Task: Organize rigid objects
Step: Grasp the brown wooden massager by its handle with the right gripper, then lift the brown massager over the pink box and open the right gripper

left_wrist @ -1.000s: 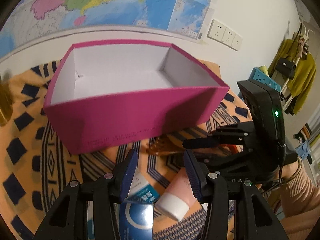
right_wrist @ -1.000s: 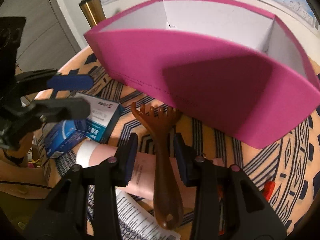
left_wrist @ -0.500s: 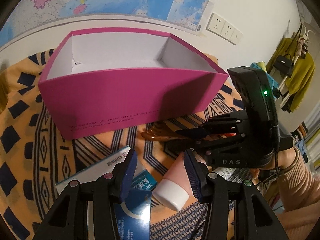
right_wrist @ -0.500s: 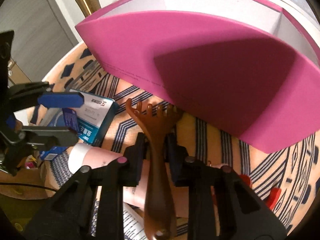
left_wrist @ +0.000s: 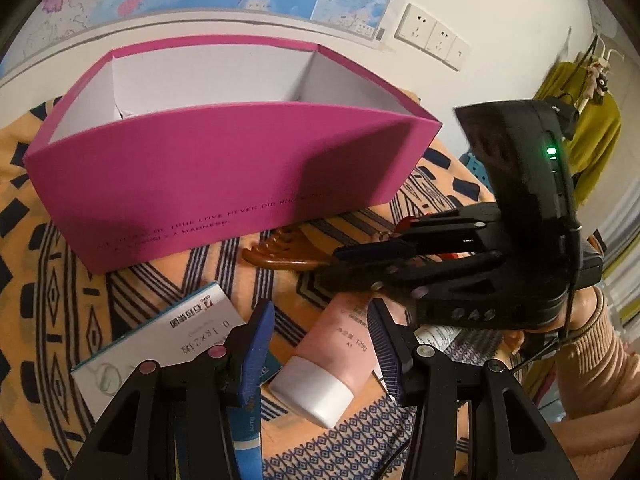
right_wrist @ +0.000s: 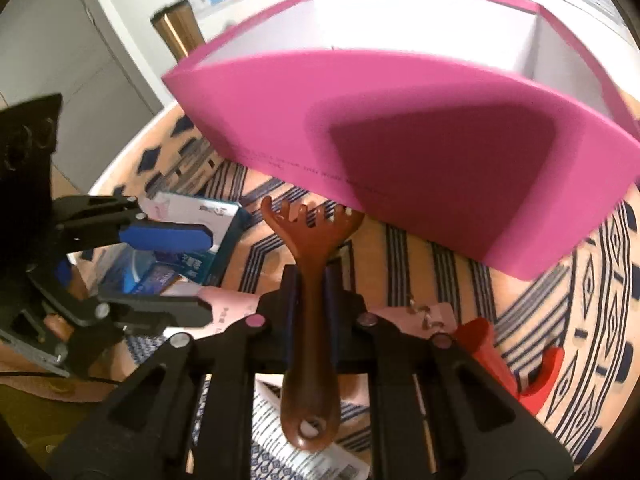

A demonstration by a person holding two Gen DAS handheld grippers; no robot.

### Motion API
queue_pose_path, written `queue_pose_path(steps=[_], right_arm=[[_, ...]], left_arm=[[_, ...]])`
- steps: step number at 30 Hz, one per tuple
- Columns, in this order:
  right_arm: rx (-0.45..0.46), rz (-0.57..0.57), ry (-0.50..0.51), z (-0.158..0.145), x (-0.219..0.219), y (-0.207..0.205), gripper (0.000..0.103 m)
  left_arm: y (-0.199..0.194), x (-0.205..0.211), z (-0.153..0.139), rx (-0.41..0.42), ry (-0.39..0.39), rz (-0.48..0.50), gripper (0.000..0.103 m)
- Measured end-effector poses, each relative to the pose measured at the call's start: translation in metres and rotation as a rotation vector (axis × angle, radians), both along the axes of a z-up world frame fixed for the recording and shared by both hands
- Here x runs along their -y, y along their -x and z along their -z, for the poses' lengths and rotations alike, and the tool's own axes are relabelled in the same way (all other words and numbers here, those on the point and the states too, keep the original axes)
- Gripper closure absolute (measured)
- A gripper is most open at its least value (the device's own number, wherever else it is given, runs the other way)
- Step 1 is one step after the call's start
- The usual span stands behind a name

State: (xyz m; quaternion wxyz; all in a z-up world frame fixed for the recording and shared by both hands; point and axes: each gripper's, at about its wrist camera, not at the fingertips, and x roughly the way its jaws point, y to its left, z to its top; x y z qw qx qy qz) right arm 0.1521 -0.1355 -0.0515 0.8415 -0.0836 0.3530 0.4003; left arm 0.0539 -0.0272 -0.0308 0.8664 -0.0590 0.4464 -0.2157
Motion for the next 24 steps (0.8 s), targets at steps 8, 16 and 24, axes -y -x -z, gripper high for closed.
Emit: queue_pose_path(steps=[8,16,24], right_arm=[[-0.011,-0.054,0.008,0.004,-0.008,-0.004,0.087],[-0.050,-0.078,-0.167,-0.004,0.025,0.012,0.088],[0.005,-0.057,-0.309,-0.022,0.052,0.031,0.088]], left_arm=[[0.005,-0.006,-0.002,-0.001,0.000,-0.010,0.054],[0.005,-0.006,-0.004,-0.005,0.062,0.041,0.054],[0.004,0.017,-0.015,0.038,0.079,0.136,0.054]])
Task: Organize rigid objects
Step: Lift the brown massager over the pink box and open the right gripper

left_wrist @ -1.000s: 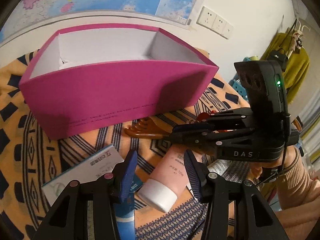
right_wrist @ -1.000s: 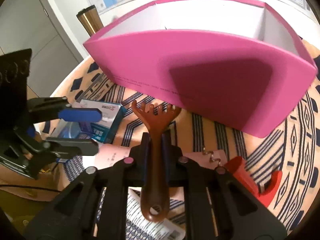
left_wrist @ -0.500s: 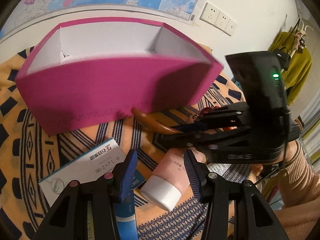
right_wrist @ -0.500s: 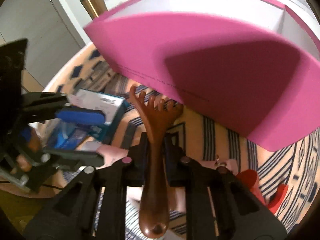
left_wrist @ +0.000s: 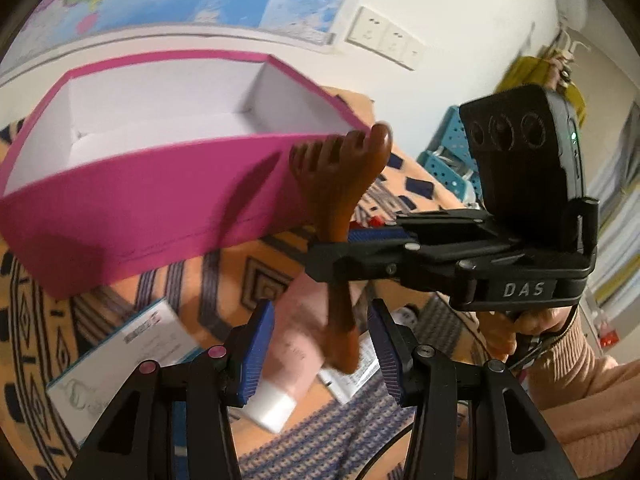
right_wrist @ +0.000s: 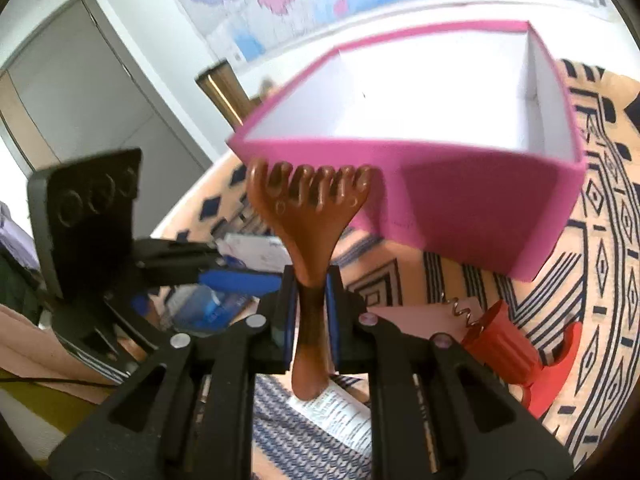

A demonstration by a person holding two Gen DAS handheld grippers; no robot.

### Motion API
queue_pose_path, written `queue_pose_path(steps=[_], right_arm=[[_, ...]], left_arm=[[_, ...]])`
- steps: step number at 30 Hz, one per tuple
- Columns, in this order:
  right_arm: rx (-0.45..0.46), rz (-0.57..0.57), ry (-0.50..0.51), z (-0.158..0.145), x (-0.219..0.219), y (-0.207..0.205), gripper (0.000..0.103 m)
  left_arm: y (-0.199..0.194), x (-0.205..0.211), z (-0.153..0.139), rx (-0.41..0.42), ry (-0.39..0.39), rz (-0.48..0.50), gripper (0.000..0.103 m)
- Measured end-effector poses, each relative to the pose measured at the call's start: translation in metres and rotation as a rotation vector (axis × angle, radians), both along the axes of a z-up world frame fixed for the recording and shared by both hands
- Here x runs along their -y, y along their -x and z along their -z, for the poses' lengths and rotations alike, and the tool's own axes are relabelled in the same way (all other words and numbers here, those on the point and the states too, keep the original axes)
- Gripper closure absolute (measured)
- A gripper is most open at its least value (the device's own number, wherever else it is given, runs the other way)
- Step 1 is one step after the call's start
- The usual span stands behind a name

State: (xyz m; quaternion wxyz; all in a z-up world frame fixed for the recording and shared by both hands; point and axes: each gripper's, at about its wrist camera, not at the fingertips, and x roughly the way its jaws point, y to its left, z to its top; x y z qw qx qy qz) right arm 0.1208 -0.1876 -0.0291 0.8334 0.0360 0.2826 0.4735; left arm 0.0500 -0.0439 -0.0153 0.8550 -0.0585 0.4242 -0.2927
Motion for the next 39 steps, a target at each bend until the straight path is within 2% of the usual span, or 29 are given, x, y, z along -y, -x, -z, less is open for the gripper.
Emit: queue_pose_path(steps=[3,6,11,19,24,31,39], right_arm=[[0.022,0.012,-0.042,-0.009,0.009,0.006,0.088],[0.044,0.023,-0.070,-0.016,0.015,0.010,0.088],[0.098,0.050,-0.103,-0.039,0.025,0.016,0.088],[0.196,0.106,-0.132,-0.087,0.030,0.011,0.088],[0.245,0.145,-0.128,-0.113,0.032,-0.001,0.088],[0.272,0.239,-0.042,-0.122,0.021,-0.041,0.088],[0.229,0.280,0.061,-0.103,0.014,-0.085,0.088]], left_arm=[[-0.004,0.009,-0.003,0.020,-0.021,0.016,0.056],[-0.009,0.013,-0.007,0.035,-0.037,0.017,0.066],[-0.014,0.020,-0.029,0.117,-0.075,0.013,0.073],[-0.037,0.031,-0.069,0.209,-0.098,0.022,0.075],[-0.062,0.037,-0.091,0.222,-0.076,0.018,0.075],[-0.103,0.044,-0.091,0.163,-0.060,-0.022,0.075],[-0.138,0.048,-0.051,0.008,-0.055,-0.021,0.075]])
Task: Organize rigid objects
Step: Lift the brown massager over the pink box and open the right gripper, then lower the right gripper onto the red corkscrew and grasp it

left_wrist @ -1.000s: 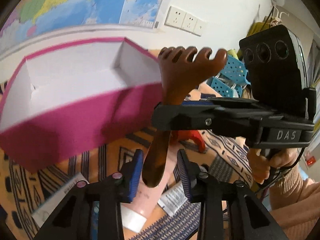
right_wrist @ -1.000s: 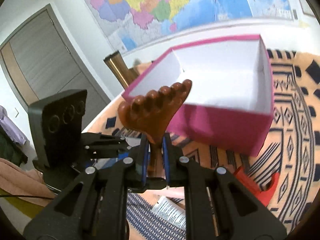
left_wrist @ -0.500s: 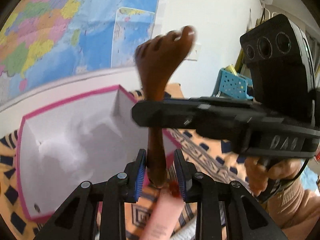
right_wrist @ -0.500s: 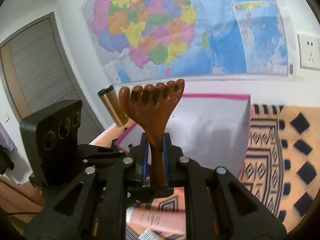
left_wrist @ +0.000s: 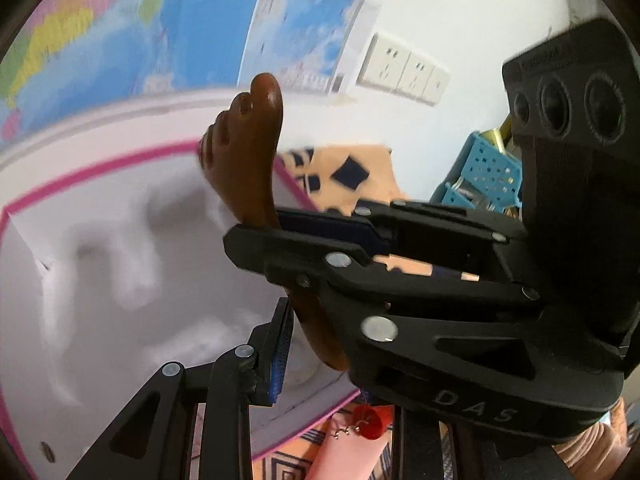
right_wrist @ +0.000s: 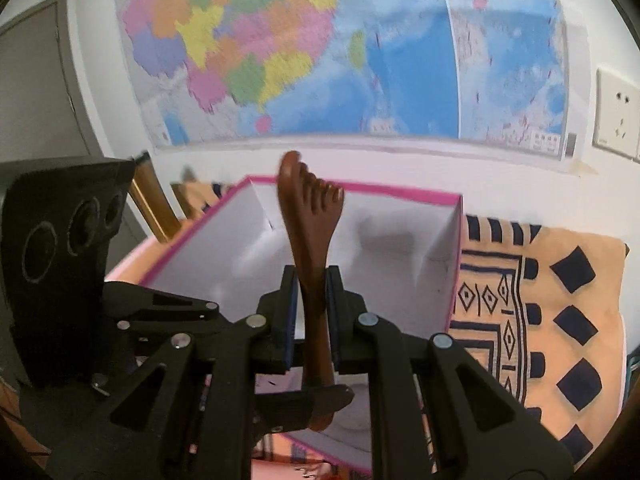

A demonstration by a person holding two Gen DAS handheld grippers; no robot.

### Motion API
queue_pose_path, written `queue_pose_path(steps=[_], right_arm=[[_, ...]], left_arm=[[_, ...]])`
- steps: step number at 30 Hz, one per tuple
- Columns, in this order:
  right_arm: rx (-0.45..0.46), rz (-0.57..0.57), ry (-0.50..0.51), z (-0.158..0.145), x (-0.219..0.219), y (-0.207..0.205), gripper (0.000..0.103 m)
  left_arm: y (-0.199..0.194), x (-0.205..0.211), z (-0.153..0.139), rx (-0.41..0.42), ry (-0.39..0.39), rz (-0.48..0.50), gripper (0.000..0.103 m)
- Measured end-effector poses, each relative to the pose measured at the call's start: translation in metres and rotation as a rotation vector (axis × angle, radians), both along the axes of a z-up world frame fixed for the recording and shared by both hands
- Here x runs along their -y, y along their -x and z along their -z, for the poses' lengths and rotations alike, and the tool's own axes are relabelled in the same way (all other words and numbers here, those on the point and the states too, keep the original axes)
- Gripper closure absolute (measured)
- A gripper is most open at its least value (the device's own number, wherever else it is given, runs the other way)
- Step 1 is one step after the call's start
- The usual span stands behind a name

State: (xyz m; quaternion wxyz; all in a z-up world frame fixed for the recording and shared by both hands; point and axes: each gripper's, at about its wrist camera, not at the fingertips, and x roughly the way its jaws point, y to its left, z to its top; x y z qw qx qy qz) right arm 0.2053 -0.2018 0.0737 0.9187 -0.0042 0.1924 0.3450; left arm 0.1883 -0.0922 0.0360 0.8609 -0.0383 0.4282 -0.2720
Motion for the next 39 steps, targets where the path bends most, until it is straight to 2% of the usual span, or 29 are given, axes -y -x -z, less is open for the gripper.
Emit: queue_pose_path(steps=[5,7,8,9,10,11,14,18,22,27,34,39], right_arm=[[-0.049,0.024,0.105,0.019,-0.014,-0.019,0.087],[-0.060,0.046,0.152,0.026,-0.020,-0.023,0.085],[-0.067,0.049,0.161,0.028,-0.021,-0.024,0.083],[-0.076,0.051,0.160,0.030,-0.022,-0.026,0.074],[-0.078,0.056,0.156,0.031,-0.021,-0.026,0.066],[-0.076,0.066,0.151,0.032,-0.019,-0.025,0.064],[-0.072,0.074,0.123,0.033,-0.011,-0.019,0.064],[-0.066,0.065,0.030,0.033,0.010,0.000,0.064],[-0.055,0.027,-0.083,0.033,0.036,0.029,0.055],[-0.045,0.002,-0.157,0.039,0.067,0.059,0.055],[-0.103,0.013,-0.137,0.074,0.083,0.084,0.055],[-0.177,0.037,-0.091,0.109,0.082,0.086,0.055]], left_arm=[[-0.006,-0.002,0.026,-0.090,-0.030,-0.016,0.074],[-0.004,-0.006,0.030,-0.091,-0.041,-0.032,0.071],[-0.001,-0.009,0.030,-0.087,-0.039,-0.043,0.069],[0.001,-0.013,0.029,-0.088,-0.034,-0.048,0.068],[0.003,-0.016,0.029,-0.087,-0.030,-0.052,0.067],[0.005,-0.019,0.027,-0.081,-0.032,-0.061,0.067],[0.017,-0.031,0.023,-0.042,-0.047,-0.100,0.067],[0.033,-0.045,0.011,0.012,-0.044,-0.121,0.067],[0.058,-0.051,-0.001,0.073,-0.028,-0.117,0.062],[0.080,-0.047,-0.008,0.118,-0.005,-0.091,0.060],[0.106,-0.031,0.000,0.129,-0.041,-0.035,0.060],[0.115,-0.019,0.018,0.088,-0.053,0.010,0.060]])
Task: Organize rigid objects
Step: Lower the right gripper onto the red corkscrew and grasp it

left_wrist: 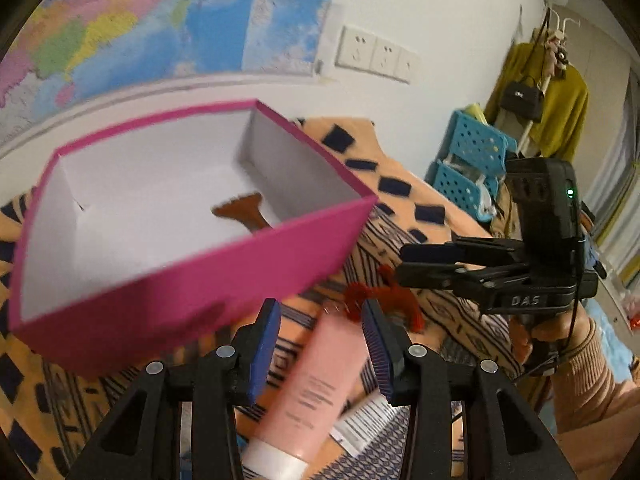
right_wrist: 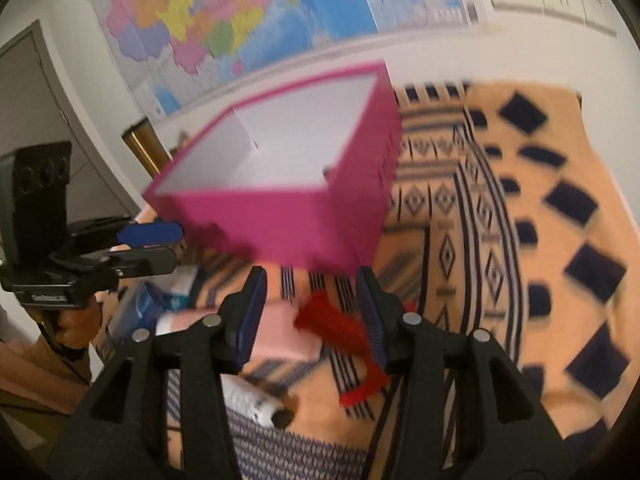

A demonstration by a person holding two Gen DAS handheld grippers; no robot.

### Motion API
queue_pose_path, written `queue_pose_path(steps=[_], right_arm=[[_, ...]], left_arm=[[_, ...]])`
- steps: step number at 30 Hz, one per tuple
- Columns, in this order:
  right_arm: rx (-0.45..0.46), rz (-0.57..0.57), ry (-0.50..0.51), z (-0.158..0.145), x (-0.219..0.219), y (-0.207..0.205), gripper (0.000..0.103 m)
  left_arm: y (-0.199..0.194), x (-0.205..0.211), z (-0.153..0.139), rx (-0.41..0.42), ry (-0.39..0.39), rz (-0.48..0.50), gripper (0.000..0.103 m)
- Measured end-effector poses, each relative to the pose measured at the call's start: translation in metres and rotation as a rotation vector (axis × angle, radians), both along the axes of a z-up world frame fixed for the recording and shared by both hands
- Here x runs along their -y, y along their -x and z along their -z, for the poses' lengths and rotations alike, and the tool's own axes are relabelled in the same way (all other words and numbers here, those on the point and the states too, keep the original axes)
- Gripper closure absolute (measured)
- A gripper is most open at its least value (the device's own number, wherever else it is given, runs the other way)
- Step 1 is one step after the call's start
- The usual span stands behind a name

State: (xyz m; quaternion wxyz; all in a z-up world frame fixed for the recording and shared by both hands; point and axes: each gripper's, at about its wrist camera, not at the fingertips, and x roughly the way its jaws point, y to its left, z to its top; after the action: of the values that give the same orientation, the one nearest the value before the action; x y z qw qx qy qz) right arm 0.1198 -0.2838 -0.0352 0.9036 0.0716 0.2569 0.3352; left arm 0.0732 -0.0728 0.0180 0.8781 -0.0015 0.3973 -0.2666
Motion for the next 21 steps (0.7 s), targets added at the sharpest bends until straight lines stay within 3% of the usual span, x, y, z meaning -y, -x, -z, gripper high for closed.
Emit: queue_pose_path(steps=[5,15,21], right_arm=[[-0.045,0.016,0.048,0.022,-0.005,-0.003,0.055],[0.004,0.020,0.256,0.037,-0.033,-0.014,0.053],[0.026,-0.005,0.310,0.040,-0.041,-0.017,0.053]], left_arm=[[-0.005,0.009,0.020,-0.056,-0.018,0.012,0.060],[-0.008,0.019,0.040,-0.113,-0.034,0.027,0.060],[-0.009,0.021,0.045,-0.130,-0.033,0.032,0.060]])
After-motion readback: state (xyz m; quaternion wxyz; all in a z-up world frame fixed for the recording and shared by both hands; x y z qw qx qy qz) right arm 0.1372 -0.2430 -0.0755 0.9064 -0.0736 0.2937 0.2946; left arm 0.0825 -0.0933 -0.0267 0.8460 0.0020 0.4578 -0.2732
